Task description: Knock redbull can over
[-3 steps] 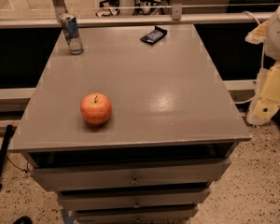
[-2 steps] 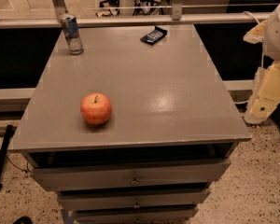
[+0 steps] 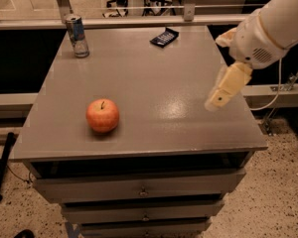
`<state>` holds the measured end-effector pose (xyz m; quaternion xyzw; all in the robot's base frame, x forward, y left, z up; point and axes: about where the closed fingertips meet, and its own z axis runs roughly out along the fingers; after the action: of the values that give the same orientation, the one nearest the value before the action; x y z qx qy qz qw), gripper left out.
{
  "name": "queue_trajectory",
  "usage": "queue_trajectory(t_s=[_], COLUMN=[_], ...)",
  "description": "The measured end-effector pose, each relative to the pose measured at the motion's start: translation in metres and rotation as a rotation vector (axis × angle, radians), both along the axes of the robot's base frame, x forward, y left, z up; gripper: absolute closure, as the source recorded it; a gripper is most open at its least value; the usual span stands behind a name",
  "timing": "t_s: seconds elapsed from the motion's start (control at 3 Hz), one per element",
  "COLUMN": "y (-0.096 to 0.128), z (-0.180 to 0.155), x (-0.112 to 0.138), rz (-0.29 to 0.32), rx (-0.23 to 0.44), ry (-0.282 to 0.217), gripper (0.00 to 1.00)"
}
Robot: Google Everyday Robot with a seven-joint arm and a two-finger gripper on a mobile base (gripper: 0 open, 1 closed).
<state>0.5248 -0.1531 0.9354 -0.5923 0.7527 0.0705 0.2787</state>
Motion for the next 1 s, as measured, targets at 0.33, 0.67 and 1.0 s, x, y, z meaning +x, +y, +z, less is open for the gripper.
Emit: queue_trajectory(t_s=[0.33,0.67,1.0], y=[0.058,0.128,0.128], z=[-0.011,-0.006,-0.006], x=[0.048,0.084,0.084], rz=[0.041,0.075,0.075], rx=[0.167,0.314,0.314], ry=[-0.039,-0.082,-0.082], gripper=[0.0,0.0,0.0])
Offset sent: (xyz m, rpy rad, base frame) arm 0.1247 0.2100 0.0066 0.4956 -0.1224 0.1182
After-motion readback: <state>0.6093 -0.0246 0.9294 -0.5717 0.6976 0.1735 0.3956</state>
